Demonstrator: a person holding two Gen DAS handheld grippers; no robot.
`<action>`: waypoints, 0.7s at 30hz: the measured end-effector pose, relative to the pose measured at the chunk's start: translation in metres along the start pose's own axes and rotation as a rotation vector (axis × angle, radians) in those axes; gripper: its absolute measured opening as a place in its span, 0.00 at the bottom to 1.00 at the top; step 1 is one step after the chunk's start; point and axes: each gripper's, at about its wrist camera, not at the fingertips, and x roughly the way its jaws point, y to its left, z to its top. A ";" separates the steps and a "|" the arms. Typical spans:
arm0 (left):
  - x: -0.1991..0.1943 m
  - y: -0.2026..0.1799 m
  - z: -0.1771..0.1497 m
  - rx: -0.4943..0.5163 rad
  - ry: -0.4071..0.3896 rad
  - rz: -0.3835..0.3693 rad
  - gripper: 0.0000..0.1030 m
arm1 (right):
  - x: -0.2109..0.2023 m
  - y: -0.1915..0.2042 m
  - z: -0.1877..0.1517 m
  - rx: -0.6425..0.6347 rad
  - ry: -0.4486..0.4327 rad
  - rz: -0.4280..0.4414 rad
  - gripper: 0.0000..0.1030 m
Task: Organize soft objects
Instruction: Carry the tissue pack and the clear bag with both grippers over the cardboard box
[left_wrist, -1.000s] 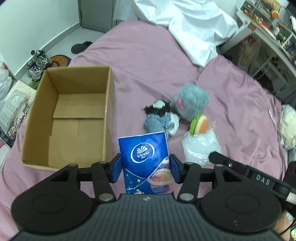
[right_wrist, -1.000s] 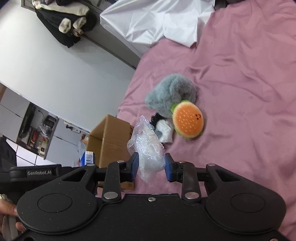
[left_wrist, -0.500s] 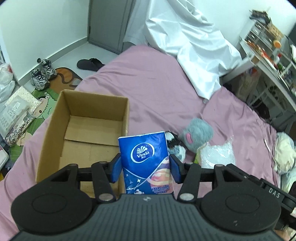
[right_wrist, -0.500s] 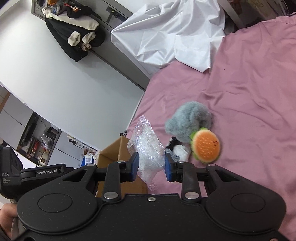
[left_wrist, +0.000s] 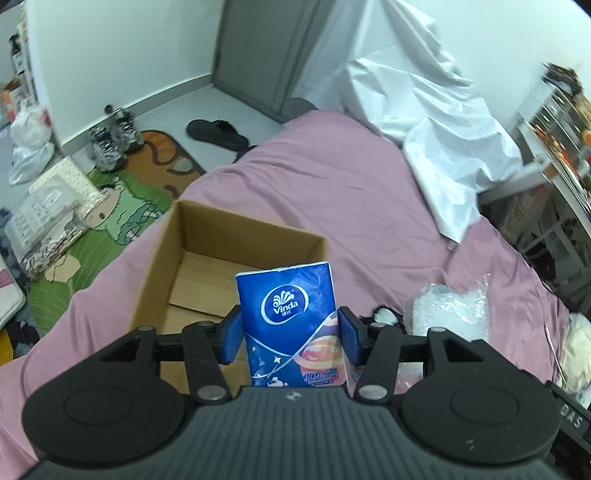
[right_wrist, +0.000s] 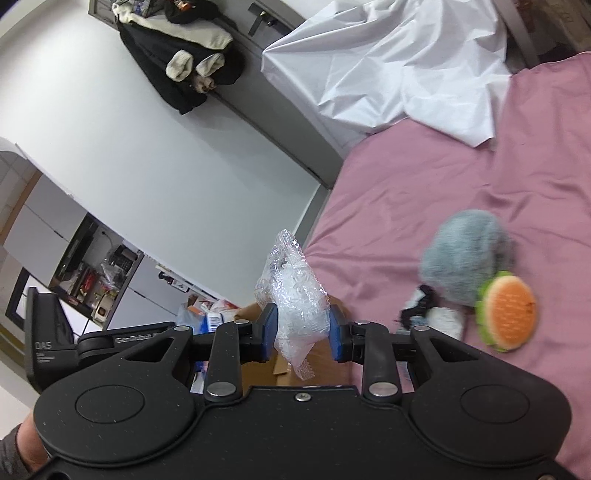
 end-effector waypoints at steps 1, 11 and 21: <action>0.002 0.005 0.002 -0.005 -0.002 0.002 0.51 | 0.004 0.003 0.000 -0.002 0.003 0.005 0.28; 0.021 0.037 0.023 -0.026 -0.006 -0.001 0.51 | 0.042 0.021 -0.004 -0.011 0.045 0.049 0.28; 0.047 0.047 0.039 0.016 0.002 0.013 0.51 | 0.076 0.023 -0.008 -0.008 0.080 0.052 0.28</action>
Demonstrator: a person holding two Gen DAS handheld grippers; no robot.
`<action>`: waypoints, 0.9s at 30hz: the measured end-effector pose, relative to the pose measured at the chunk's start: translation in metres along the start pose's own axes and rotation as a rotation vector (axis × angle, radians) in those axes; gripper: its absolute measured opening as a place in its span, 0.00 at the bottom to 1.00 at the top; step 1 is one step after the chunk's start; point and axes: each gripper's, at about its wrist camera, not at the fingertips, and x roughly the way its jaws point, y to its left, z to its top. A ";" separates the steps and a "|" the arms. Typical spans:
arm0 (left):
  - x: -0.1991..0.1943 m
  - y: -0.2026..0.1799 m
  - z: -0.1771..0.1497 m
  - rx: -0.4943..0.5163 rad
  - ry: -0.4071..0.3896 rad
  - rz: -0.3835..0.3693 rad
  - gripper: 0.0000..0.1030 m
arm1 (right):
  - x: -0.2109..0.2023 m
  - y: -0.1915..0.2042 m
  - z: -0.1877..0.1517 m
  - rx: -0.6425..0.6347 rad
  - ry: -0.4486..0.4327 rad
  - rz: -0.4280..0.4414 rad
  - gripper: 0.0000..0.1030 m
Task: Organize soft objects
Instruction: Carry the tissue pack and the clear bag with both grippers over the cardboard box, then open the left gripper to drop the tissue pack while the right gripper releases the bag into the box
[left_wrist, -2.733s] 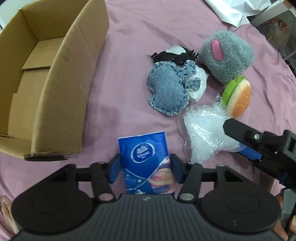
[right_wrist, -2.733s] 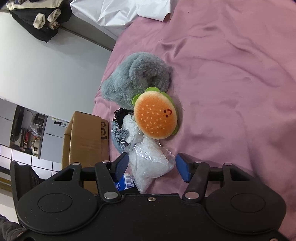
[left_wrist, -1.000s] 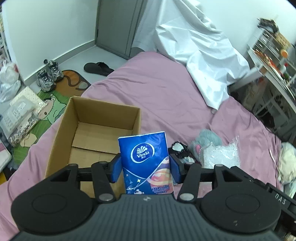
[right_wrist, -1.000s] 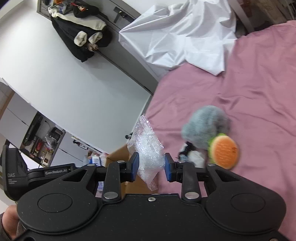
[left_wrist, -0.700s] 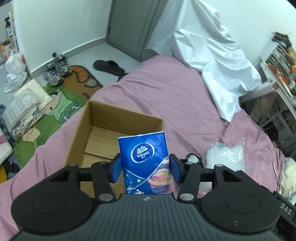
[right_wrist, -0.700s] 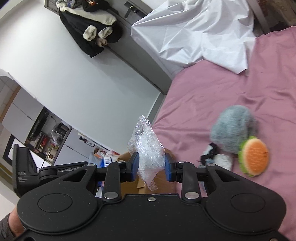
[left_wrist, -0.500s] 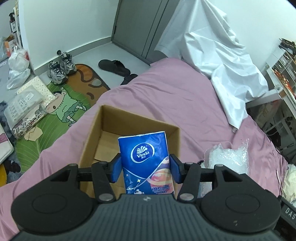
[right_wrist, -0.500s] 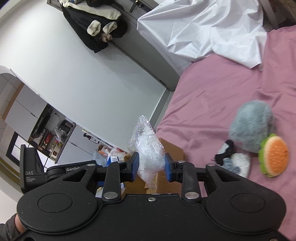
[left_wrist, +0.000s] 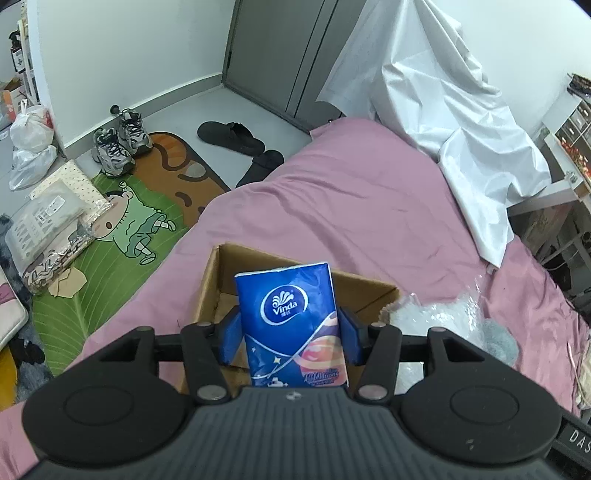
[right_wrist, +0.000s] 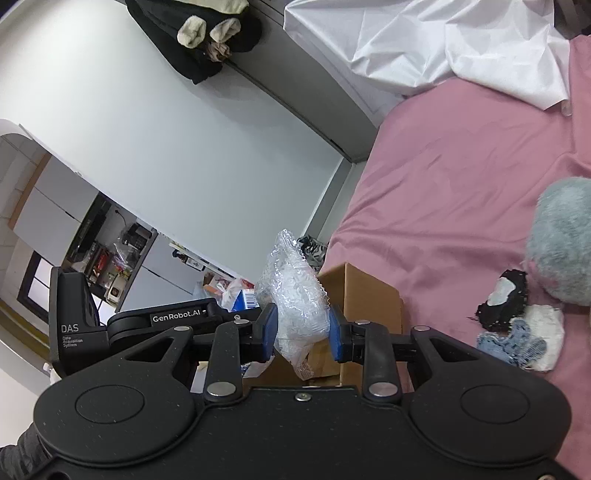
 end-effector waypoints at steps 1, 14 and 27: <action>0.001 0.000 -0.001 0.006 -0.001 0.005 0.51 | 0.003 0.000 -0.001 0.001 0.004 0.001 0.28; -0.008 0.005 0.008 0.002 -0.044 0.051 0.73 | 0.017 0.002 0.002 0.003 0.022 0.001 0.32; -0.033 -0.014 -0.003 -0.011 -0.032 0.042 0.85 | -0.023 0.013 0.003 -0.035 -0.032 -0.028 0.70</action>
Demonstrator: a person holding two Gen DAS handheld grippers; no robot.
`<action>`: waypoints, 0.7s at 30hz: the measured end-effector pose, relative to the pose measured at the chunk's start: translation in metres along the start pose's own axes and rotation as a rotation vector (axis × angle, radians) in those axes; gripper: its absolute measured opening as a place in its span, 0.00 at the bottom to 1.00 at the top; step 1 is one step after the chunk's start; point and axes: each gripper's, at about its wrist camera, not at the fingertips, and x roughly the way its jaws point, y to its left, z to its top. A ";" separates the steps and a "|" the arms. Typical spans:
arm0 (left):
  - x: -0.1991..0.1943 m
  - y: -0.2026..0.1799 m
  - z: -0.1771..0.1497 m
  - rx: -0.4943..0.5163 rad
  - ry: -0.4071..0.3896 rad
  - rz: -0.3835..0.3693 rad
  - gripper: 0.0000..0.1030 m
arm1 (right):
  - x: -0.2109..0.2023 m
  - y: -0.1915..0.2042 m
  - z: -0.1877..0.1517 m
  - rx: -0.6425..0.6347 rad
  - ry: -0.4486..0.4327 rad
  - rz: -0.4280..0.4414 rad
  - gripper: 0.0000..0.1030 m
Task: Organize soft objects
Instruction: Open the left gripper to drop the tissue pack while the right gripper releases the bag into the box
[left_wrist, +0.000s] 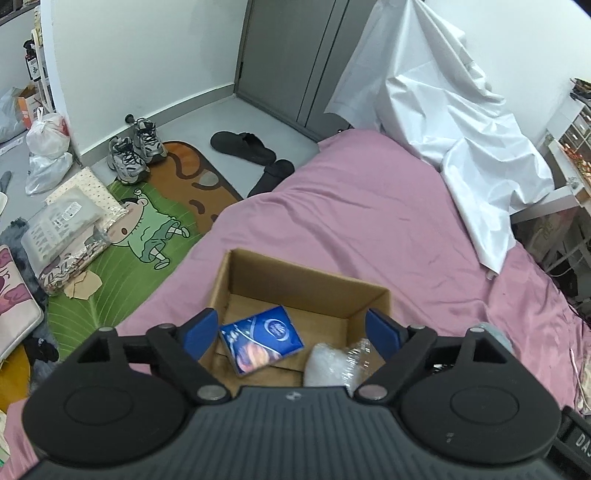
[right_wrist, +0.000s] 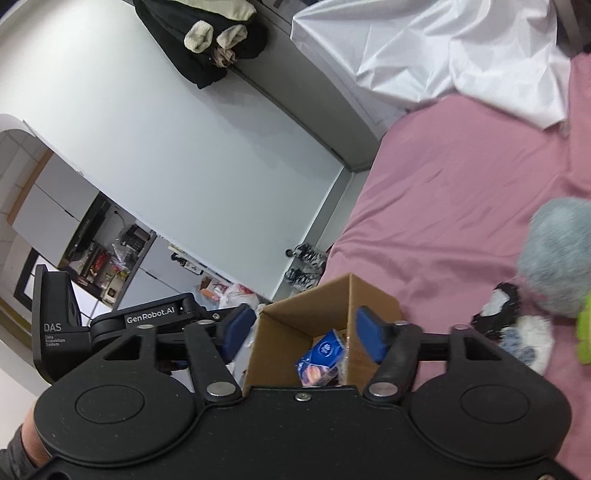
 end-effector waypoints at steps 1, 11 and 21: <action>-0.003 -0.003 -0.002 0.004 -0.004 -0.001 0.86 | -0.004 0.001 0.000 -0.007 -0.007 -0.009 0.72; -0.027 -0.039 -0.022 0.059 -0.022 -0.043 0.94 | -0.050 0.010 0.006 -0.116 -0.067 -0.130 0.97; -0.041 -0.072 -0.038 0.108 -0.053 -0.091 1.00 | -0.096 -0.006 0.004 -0.139 -0.123 -0.209 1.00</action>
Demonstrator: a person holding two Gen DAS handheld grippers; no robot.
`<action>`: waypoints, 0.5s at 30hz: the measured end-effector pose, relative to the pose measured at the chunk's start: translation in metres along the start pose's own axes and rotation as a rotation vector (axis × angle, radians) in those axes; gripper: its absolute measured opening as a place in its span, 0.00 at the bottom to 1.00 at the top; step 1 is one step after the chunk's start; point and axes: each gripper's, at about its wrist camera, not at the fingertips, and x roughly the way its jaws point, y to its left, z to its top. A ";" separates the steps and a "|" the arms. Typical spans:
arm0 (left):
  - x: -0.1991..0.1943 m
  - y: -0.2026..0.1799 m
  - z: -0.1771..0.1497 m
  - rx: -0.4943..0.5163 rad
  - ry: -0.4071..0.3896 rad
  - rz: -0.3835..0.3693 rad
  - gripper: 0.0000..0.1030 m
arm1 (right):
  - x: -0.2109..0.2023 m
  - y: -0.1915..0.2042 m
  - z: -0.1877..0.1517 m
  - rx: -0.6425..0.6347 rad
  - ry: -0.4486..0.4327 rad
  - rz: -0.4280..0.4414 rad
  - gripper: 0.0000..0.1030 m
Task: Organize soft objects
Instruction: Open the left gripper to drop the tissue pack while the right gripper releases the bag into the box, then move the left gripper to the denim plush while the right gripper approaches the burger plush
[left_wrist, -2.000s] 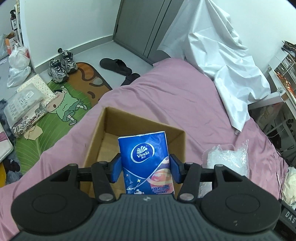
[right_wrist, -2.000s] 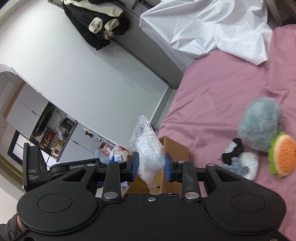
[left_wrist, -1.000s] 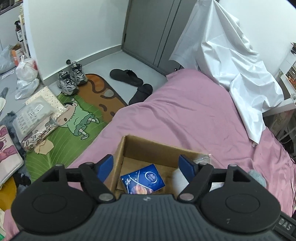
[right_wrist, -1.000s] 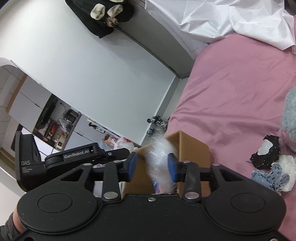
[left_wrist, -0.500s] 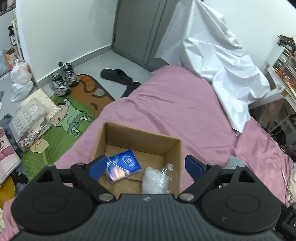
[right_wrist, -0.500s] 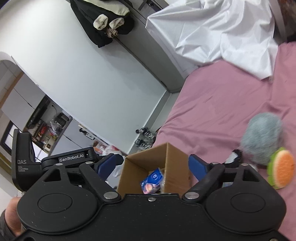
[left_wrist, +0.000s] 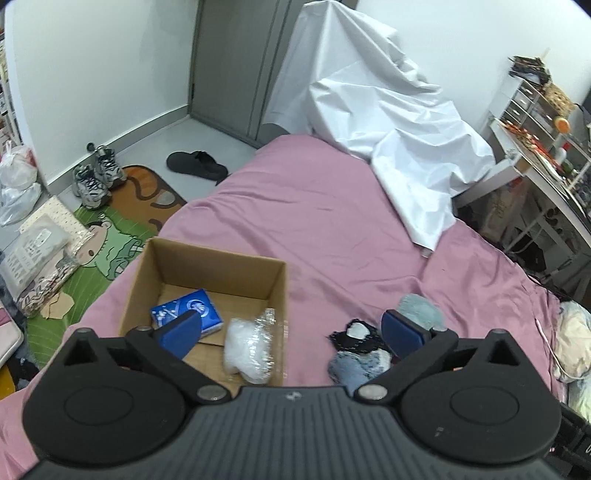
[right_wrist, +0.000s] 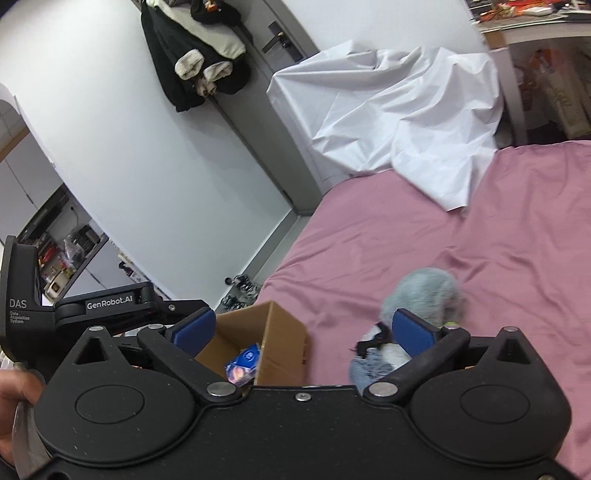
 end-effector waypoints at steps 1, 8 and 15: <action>-0.001 -0.004 -0.001 0.009 -0.001 -0.007 1.00 | -0.003 -0.003 0.000 0.004 -0.005 -0.008 1.00; -0.004 -0.026 -0.008 0.038 -0.015 -0.017 1.00 | -0.022 -0.019 0.002 0.001 -0.033 -0.035 1.00; 0.002 -0.044 -0.013 0.069 0.002 -0.027 1.00 | -0.033 -0.044 -0.003 0.033 -0.031 -0.055 1.00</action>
